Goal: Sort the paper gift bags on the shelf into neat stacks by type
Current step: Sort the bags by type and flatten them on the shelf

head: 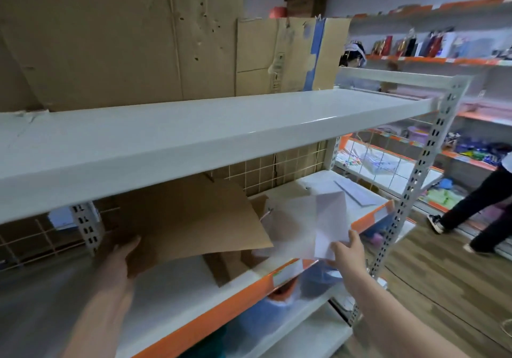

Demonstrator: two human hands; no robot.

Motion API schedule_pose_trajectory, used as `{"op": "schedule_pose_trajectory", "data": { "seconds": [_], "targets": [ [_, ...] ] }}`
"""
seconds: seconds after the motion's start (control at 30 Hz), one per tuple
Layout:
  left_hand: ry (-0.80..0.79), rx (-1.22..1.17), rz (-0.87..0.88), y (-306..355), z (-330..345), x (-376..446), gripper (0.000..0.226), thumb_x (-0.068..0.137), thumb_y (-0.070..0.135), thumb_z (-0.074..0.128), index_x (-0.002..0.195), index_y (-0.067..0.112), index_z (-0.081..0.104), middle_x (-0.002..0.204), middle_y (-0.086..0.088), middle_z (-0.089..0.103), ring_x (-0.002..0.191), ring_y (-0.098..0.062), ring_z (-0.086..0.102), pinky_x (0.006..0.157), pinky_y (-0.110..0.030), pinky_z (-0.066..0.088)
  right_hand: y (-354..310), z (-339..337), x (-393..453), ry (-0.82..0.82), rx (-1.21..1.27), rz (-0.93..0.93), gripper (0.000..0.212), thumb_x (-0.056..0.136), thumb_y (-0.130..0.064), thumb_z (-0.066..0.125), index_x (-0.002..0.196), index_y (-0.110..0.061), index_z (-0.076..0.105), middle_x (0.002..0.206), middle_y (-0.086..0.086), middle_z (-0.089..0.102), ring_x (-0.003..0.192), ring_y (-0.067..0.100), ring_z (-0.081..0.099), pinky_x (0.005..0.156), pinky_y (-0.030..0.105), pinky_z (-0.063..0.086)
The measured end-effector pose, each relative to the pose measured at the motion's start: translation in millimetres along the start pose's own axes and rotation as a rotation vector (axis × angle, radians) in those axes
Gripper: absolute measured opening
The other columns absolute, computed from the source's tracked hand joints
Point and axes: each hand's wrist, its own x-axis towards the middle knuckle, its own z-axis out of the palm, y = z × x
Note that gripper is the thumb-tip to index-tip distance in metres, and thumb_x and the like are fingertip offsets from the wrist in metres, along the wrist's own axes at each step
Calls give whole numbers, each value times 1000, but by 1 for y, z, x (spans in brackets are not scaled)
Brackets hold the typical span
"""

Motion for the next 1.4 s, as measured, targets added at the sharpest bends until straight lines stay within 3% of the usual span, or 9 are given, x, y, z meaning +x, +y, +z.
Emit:
{"op": "schedule_pose_trajectory", "data": {
  "seconds": [0.07, 0.23, 0.43, 0.53, 0.67, 0.8, 1.13, 1.3, 1.4],
  "targets": [
    [5, 6, 1, -9, 19, 2, 25, 93, 1, 51, 99, 24, 58, 102, -1, 62, 78, -16, 65, 54, -31, 57, -3, -7, 20, 31, -16, -4, 46, 83, 3, 42, 125, -15, 41, 106, 18, 56, 90, 38, 58, 63, 46, 58],
    [44, -37, -64, -55, 74, 2, 46, 94, 2, 50, 138, 15, 45, 128, -7, 53, 115, -27, 51, 99, -47, 42, -14, -25, 84, 118, -112, -79, 45, 80, -4, 44, 121, -24, 41, 97, 14, 59, 83, 35, 61, 77, 52, 57],
    [224, 55, -197, -116, 125, 10, 46, 92, 13, 56, 136, 20, 47, 130, -9, 55, 112, -31, 53, 73, -40, 48, -31, -48, 175, 75, -226, -149, 35, 74, -4, 43, 103, -24, 43, 79, 13, 59, 75, 36, 59, 74, 51, 55],
    [357, 308, -206, -145, 135, 18, 46, 94, 19, 54, 139, 14, 44, 131, -16, 53, 117, -38, 51, 86, -46, 47, -38, -55, 210, 18, -273, -152, 33, 75, -3, 42, 102, -21, 43, 81, 14, 60, 72, 35, 61, 69, 47, 55],
    [575, 952, -162, -170, 140, 17, 33, 91, 23, 56, 114, 0, 57, 94, -21, 58, 85, -38, 56, 76, -43, 48, -37, -62, 249, -67, -319, -153, 31, 79, -4, 45, 105, -21, 41, 83, 8, 58, 71, 36, 61, 71, 50, 57],
    [616, 1335, -262, -186, 151, 19, 73, 79, 52, 67, 127, 1, 48, 123, -25, 50, 115, -39, 47, 93, -46, 42, -31, -63, 286, -134, -378, -147, 25, 84, -14, 51, 106, -18, 41, 84, 3, 52, 76, 32, 58, 75, 54, 55],
    [110, 1708, -142, -196, 209, -3, 62, 87, 70, 39, 141, 40, 33, 153, 9, 25, 139, -25, 23, 112, -41, 21, -22, -61, 334, -146, -911, -399, 45, 88, -16, 50, 132, -21, 39, 118, 14, 51, 113, 36, 46, 78, 41, 44],
    [30, 1727, -194, -200, 211, -9, 70, 84, 75, 34, 146, 44, 21, 159, 12, 11, 145, -21, 12, 117, -41, 11, -7, -59, 339, -268, -1274, -502, 33, 95, -32, 39, 124, -21, 52, 141, 9, 39, 129, 29, 35, 100, 38, 36],
    [27, 1751, -187, -201, 209, -9, 69, 86, 73, 32, 147, 45, 17, 160, 11, 8, 146, -19, 5, 117, -43, 7, 2, -51, 333, -330, -1252, -465, 55, 93, -52, 32, 133, -15, 42, 141, 10, 42, 131, 29, 36, 103, 43, 33]
  ]
}}
